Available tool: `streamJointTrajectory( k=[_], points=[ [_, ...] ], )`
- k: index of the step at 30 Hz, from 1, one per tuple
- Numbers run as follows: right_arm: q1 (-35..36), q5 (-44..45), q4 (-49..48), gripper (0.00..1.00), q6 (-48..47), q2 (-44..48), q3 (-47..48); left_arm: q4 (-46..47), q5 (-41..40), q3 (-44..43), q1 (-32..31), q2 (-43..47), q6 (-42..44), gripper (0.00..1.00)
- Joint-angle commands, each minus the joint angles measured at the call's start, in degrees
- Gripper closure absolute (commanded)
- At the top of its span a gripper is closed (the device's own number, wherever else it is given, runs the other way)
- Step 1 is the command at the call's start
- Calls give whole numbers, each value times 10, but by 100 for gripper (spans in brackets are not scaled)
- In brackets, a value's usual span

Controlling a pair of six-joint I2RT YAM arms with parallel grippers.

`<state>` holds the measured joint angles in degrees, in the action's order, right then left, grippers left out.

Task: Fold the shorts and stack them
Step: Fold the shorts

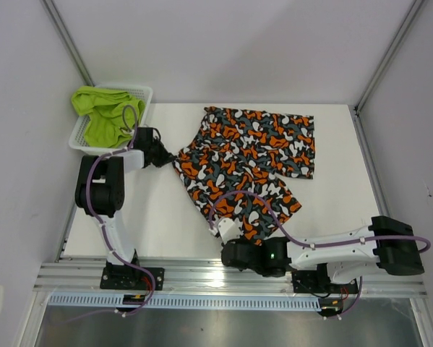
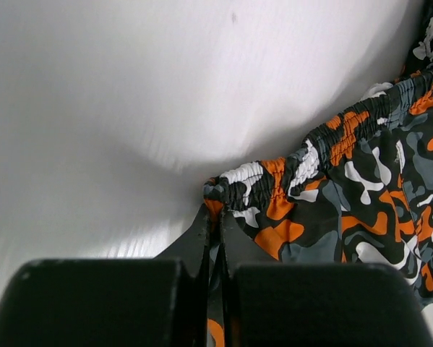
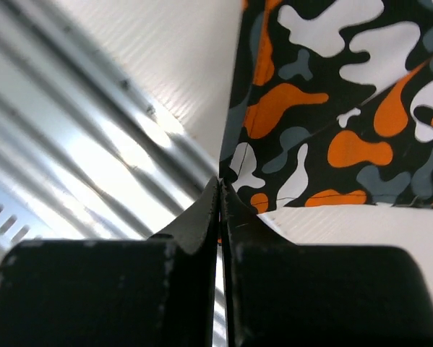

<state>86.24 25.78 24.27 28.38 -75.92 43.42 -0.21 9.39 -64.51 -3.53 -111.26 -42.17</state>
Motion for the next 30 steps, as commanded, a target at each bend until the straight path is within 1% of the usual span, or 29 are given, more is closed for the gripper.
streamJointTrajectory(
  k=[1, 2, 3, 4, 5, 7, 9, 10, 11, 12, 13, 14, 16, 17, 18, 19, 23, 24, 25, 27, 29, 30],
  points=[
    [58, 26, 17, 100, -11, 26, 12, -11, 10, 17, -2, 66, 17, 100],
    [70, 29, 18, 100, -14, 27, 18, -17, 7, 24, -2, 81, 18, 100],
    [83, 30, 19, 100, -22, 26, 22, -46, -17, 28, -2, 93, 17, 100],
    [111, 39, 22, 100, -24, 26, 25, -65, -26, 35, -2, 104, 4, 100],
    [125, 45, 25, 100, -24, 25, 36, -106, -30, 34, -2, 123, 0, 100],
    [154, 61, 38, 100, -21, 22, 47, -157, -47, 30, -2, 139, -16, 100],
    [167, 72, 56, 100, -14, 22, 63, -222, -73, 30, -2, 169, -19, 100],
    [172, 77, 62, 100, -11, 23, 69, -230, -83, 34, -2, 183, -24, 100],
    [173, 87, 70, 100, -8, 23, 75, -236, -84, 58, -2, 198, -26, 100],
    [174, 91, 81, 100, -6, 24, 84, -247, -89, 63, -2, 232, -31, 100],
    [176, 96, 86, 100, -3, 28, 88, -263, -126, 66, -2, 249, -53, 100],
    [176, 104, 90, 100, -3, 31, 92, -324, -153, 61, -2, 265, -69, 100],
    [177, 109, 99, 100, -4, 38, 105, -383, -208, 51, -2, 304, -107, 100],
    [180, 110, 101, 100, -9, 45, 109, -406, -246, 41, -2, 315, -113, 100],
    [183, 109, 105, 100, -10, 46, 113, -434, -257, 38, 0, 326, -114, 100],
    [185, 107, 105, 100, -11, 50, 124, -441, -260, 40, 3, 348, -114, 100],
    [216, 95, 106, 100, -36, 33, 155, -416, -198, 87, 34, 403, -103, 100],
    [232, 101, 108, 100, -38, 26, 163, -409, -192, 106, 34, 413, -100, 100],
    [236, 104, 110, 100, -39, 21, 170, -405, -192, 111, 51, 424, -100, 100],
    [238, 109, 120, 100, -39, 10, 186, -407, -201, 110, 55, 427, -97, 100],
    [235, 134, 136, 100, -39, 8, 205, -423, -207, 100, 56, 418, -96, 100],
    [232, 147, 164, 100, -37, 7, 213, -429, -212, 91, 56, 412, -99, 100]
  ],
)
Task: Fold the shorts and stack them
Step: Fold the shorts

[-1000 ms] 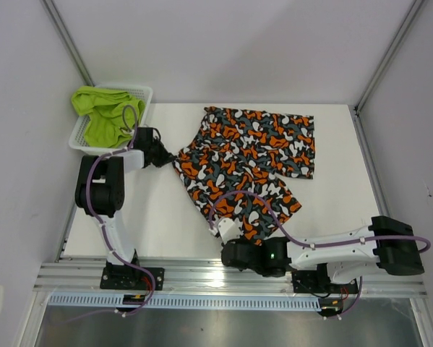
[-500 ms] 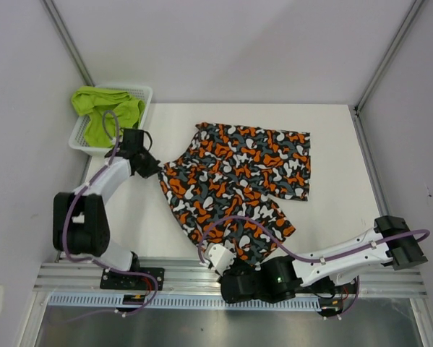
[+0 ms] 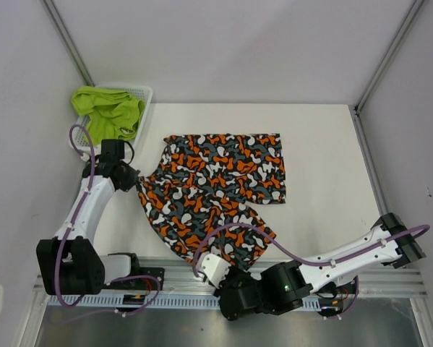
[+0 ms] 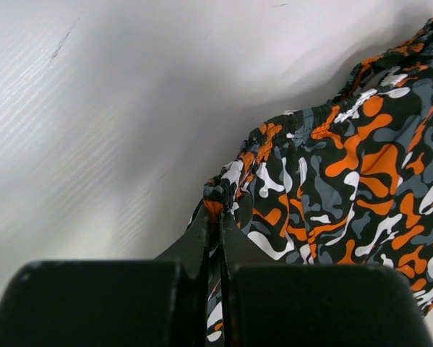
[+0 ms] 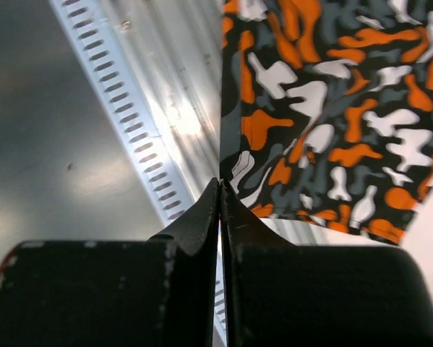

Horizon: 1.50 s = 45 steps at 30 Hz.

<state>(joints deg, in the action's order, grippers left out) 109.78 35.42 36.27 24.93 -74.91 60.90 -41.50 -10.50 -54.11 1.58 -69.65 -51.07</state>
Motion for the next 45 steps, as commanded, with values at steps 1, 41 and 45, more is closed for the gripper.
streamJointTrajectory(
  k=[1, 41, 45],
  points=[
    [-22, 67, 61, 100, -1, -2, 47, -21, -14, -22, 6, -9, -11, 100],
    [-833, -172, -123, 100, -247, -188, 350, 0, 92, -231, 3, -201, -431, 100],
    [-866, -212, -146, 100, -243, -235, 367, -18, 80, -288, -3, -242, -435, 100]
  ],
)
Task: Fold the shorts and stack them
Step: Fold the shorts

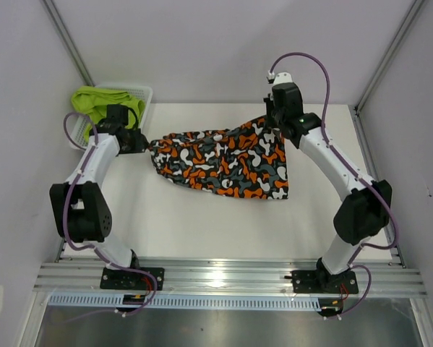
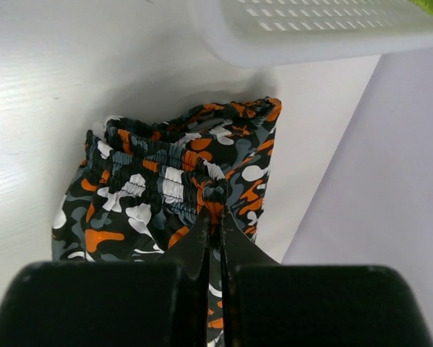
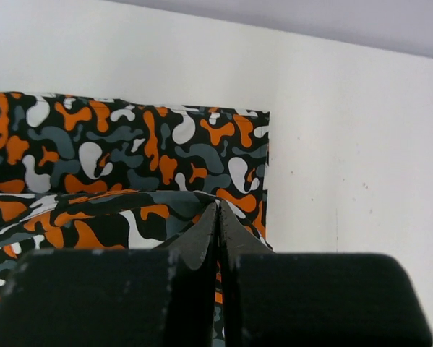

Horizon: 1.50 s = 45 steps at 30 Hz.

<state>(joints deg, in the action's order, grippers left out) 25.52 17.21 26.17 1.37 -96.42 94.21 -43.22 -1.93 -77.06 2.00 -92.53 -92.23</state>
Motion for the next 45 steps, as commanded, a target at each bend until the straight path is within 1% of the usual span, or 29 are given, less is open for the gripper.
streamJointTrajectory(
  k=[1, 3, 7, 8, 9, 11, 12, 13, 14, 16, 17, 19, 21, 22, 23, 24, 25, 26, 28, 29, 31, 33, 35, 36, 37, 40, 41, 42, 45],
  points=[
    [-31, -37, -46, 100, -6, -31, 47, -4, -7, -76, -8, -32, -23, 100],
    [-49, -47, -51, 100, 1, -64, 59, -17, -8, -96, -11, -52, -23, 100],
    [-76, -81, -75, 100, 13, -110, 76, -37, -20, -181, -14, -104, -23, 100],
    [-81, -91, -80, 100, 14, -119, 89, -38, -24, -193, -14, -124, -24, 100],
    [-89, -97, -83, 100, 18, -141, 98, -41, -25, -210, -33, -135, -26, 100],
    [-95, -105, -80, 100, 20, -169, 124, -43, -24, -247, -36, -169, -31, 100],
    [-98, -107, -75, 100, 20, -198, 153, -46, -26, -258, -39, -180, -33, 100],
    [-101, -108, -72, 100, 21, -213, 167, -50, -33, -271, -43, -190, -35, 100],
    [-105, -107, -70, 100, 23, -227, 182, -54, -43, -309, -49, -213, -35, 100],
    [-113, -100, -68, 100, 35, -263, 216, -54, -71, -336, -56, -233, -34, 100],
    [-117, -101, -69, 100, 41, -274, 224, -45, -81, -371, -63, -243, -33, 100],
    [-129, -102, -75, 100, 60, -301, 241, -21, -93, -392, -67, -271, -12, 100],
    [-133, -81, -74, 100, 72, -318, 250, 14, -84, -397, -71, -296, -9, 86],
    [-136, -75, -75, 100, 81, -333, 260, 33, -69, -392, -71, -303, 2, 61],
    [-143, -79, -80, 99, 86, -340, 261, 72, -61, -390, -72, -309, 10, 45],
    [-144, -84, -87, 92, 88, -349, 266, 90, -53, -389, -72, -317, 18, 5],
    [-147, -83, -81, 83, 90, -359, 293, 109, -46, -391, -72, -332, 44, 1],
    [-151, -82, -73, 79, 88, -385, 314, 118, -37, -397, -71, -340, 56, 1],
    [-155, -55, -15, 78, 94, -410, 365, 96, -37, -442, -72, -361, 70, 1],
    [-158, -49, 1, 76, 103, -422, 399, 95, -37, -448, -72, -362, 78, 1],
    [-165, -39, 11, 78, 111, -411, 392, 100, -38, -453, -72, -353, 107, 1],
    [-170, -60, -9, 54, 114, -374, 343, 104, -45, -452, -72, -338, 128, 1],
    [-172, -83, -17, 35, 115, -349, 306, 104, -48, -443, -71, -309, 166, 1],
    [-172, -92, -14, 32, 115, -325, 276, 101, -46, -441, -72, -299, 179, 1],
    [-174, -103, -11, 31, 118, -314, 262, 97, -46, -436, -72, -289, 206, 1],
    [-192, -189, 3, 31, 142, -280, 204, 78, -38, -405, -72, -244, 267, 1],
    [-198, -241, -3, 34, 148, -271, 164, 75, -34, -384, -74, -218, 283, 1],
    [-205, -263, -11, 35, 154, -252, 141, 74, -35, -372, -74, -204, 312, 1],
    [-224, -319, -66, 40, 173, -224, 54, 76, -40, -290, -74, -148, 362, 1]
  ],
)
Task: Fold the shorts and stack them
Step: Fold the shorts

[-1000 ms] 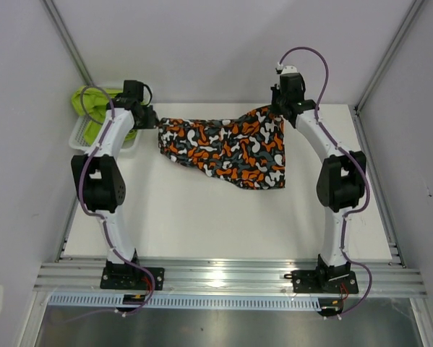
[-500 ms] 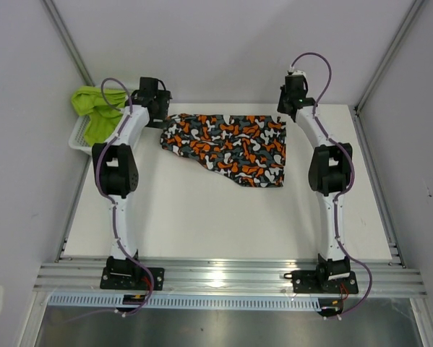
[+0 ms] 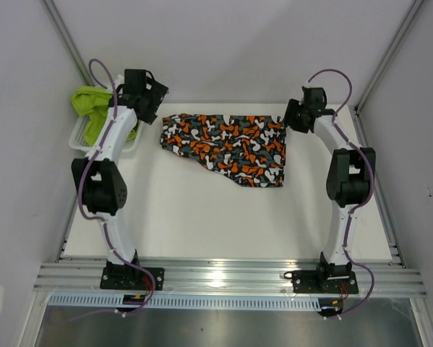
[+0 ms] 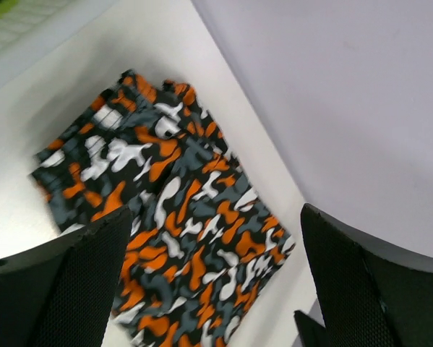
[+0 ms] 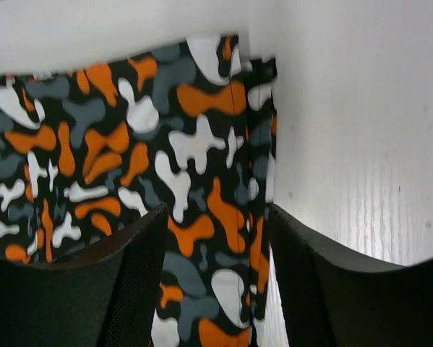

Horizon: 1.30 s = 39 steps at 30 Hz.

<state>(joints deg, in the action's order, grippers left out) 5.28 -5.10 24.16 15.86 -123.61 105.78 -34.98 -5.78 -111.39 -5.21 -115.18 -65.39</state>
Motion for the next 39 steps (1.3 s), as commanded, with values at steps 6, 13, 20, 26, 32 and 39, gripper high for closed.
streamJointTrajectory(
  k=[6, 13, 20, 26, 32, 39],
  points=[
    [-33, -151, -64, 51, 46, 26, -80, 36, 9, 190, -2, 155, 150, 1],
    [-31, -170, -96, 59, 73, 24, -145, 41, 9, 258, -2, 179, 205, 1],
    [-16, -164, -119, 57, 75, 30, -200, 99, 26, 340, -1, 209, 207, 1],
    [-15, -158, -124, 58, 77, 21, -205, 99, 18, 366, -2, 219, 216, 1],
    [-14, -148, -124, 58, 79, 31, -225, 117, 22, 398, -3, 239, 214, 1],
    [19, -92, -118, 56, 46, 114, -279, 127, 20, 422, -11, 246, 221, 1]
  ],
)
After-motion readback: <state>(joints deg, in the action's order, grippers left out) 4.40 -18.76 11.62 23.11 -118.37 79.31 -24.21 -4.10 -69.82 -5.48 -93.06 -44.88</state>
